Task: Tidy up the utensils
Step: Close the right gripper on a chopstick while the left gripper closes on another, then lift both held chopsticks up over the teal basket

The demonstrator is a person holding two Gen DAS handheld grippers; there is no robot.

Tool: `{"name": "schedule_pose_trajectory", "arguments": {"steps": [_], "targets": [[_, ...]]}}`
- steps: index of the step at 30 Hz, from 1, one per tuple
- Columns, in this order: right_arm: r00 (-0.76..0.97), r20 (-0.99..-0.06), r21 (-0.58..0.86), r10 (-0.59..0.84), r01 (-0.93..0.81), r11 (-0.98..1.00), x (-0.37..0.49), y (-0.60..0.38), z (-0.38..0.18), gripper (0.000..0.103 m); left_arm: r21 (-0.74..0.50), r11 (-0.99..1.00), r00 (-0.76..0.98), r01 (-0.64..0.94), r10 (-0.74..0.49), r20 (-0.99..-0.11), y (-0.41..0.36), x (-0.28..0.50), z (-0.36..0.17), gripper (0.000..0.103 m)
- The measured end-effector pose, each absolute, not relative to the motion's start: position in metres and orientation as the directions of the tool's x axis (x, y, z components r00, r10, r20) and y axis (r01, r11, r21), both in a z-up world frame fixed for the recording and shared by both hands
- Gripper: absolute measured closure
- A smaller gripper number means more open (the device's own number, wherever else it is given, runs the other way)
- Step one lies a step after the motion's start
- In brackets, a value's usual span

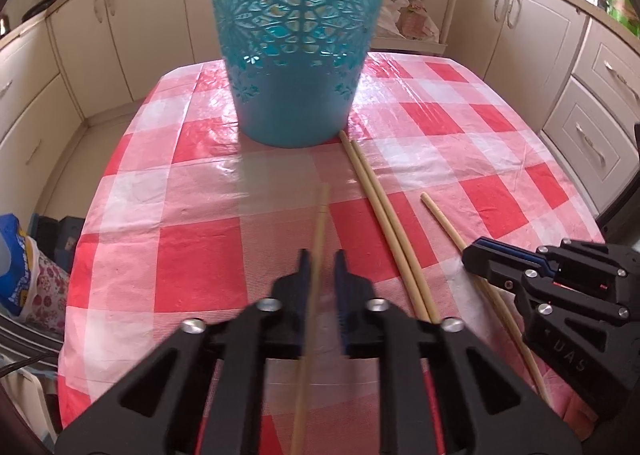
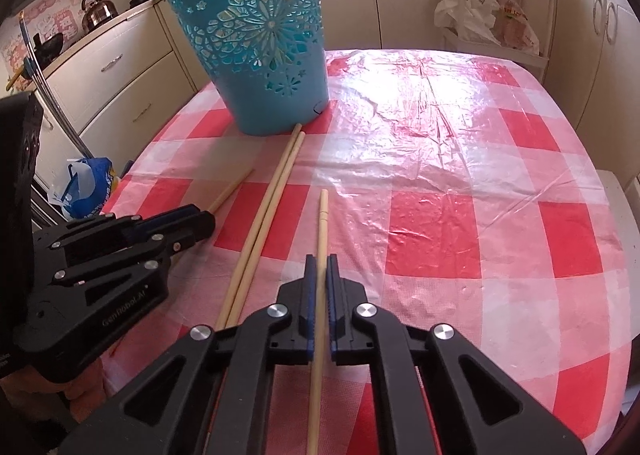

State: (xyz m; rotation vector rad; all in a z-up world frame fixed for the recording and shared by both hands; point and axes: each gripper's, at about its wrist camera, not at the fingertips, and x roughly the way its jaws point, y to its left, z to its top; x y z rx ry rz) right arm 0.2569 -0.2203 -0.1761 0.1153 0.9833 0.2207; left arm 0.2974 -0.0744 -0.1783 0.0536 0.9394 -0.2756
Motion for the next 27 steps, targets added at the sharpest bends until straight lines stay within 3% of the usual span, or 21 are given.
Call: {"name": "schedule_pose_trajectory", "arguments": {"steps": [8, 16, 27], "targets": [[0.536, -0.803, 0.236, 0.259, -0.112, 0.965, 0.252, -0.224, -0.174, 0.097, -0.244, 0.956, 0.549, 0.165, -0.295, -0.782, -0.034, 0.299, -0.181, 0.098], [0.537, -0.797, 0.277, 0.277, -0.084, 0.957, 0.248, -0.23, -0.175, 0.097, -0.298, 0.94, 0.573, 0.167, -0.338, -0.746, -0.025, 0.295, -0.174, 0.098], [0.637, -0.688, 0.373, 0.349, -0.102, 0.922, 0.246, -0.237, -0.127, 0.097, -0.304, 0.923, 0.728, 0.237, -0.376, -0.573, -0.017, 0.282, -0.101, 0.098]]}}
